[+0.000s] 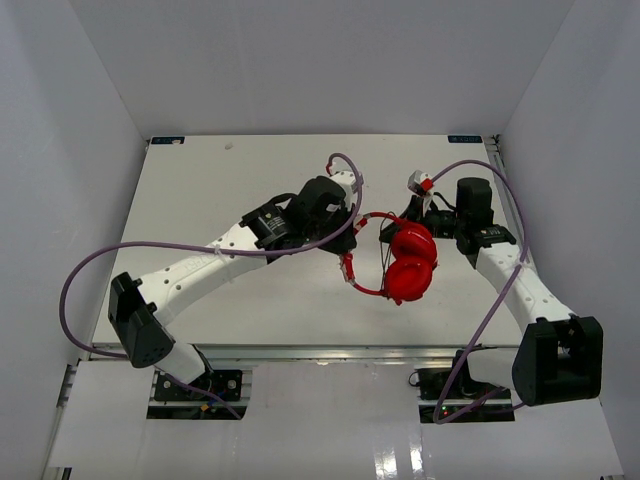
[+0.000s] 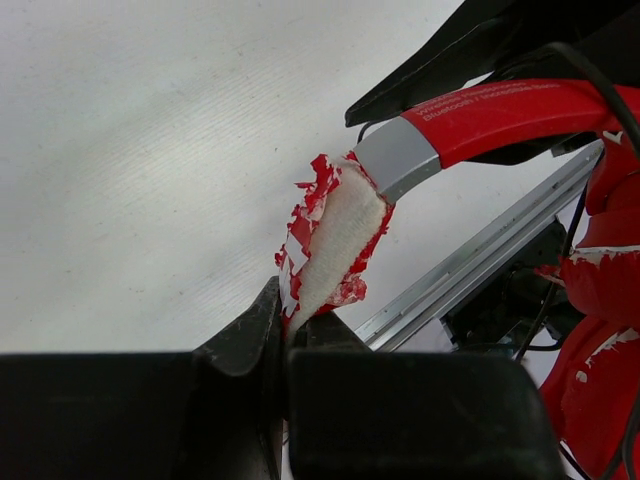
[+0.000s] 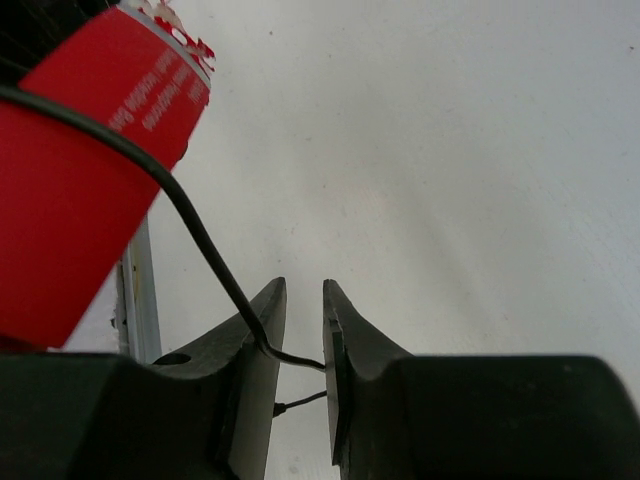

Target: Wrap the headphones

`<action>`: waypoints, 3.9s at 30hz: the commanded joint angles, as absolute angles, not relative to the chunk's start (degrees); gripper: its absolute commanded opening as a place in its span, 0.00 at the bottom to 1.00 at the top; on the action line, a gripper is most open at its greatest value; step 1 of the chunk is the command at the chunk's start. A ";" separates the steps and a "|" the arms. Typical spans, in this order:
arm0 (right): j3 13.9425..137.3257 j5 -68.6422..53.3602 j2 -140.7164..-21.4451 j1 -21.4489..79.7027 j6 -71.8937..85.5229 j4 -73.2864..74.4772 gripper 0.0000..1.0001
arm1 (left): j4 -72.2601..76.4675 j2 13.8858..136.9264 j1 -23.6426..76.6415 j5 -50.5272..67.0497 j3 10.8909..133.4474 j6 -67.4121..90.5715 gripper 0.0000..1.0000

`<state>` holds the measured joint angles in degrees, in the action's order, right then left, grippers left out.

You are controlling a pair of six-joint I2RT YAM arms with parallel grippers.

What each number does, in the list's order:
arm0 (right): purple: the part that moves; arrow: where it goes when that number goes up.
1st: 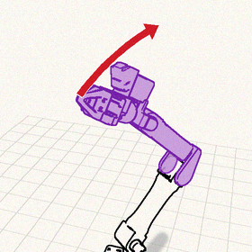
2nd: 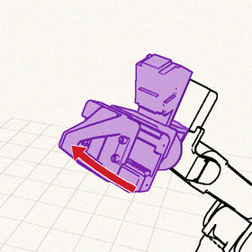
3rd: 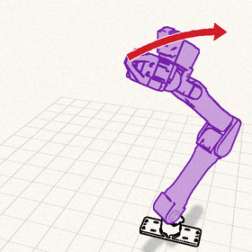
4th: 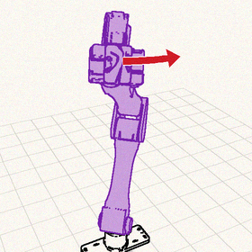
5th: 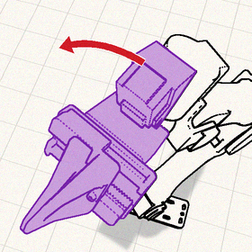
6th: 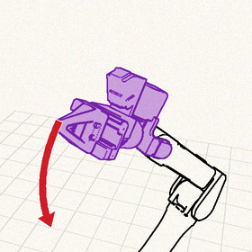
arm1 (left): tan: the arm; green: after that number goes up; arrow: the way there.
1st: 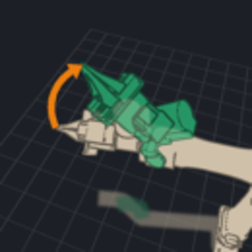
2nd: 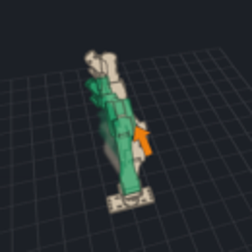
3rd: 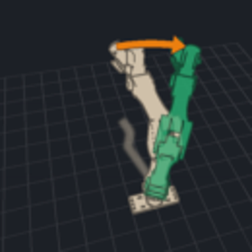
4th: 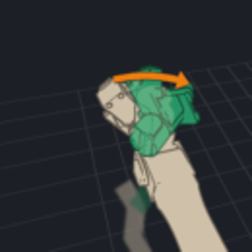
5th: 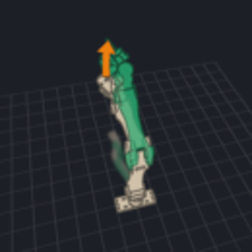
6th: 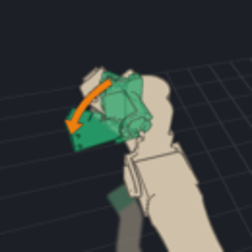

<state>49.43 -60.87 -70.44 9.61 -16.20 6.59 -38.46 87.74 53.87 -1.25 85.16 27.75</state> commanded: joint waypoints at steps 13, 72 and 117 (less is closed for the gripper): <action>43.92 -66.18 -67.79 9.49 -1.01 -15.00 0.21 | -45.32 86.67 54.23 -2.29 91.83 28.56 0.00; 29.50 -67.44 -63.37 10.26 0.88 -23.18 0.46 | -60.97 92.95 56.78 -12.67 112.69 28.36 0.00; 32.60 -72.70 -63.09 9.67 5.24 -20.92 0.08 | -51.47 82.01 56.78 -13.34 100.42 33.23 0.00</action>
<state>31.29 -70.33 -66.37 9.76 7.06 -24.21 -57.78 86.37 56.73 -10.79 100.96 29.34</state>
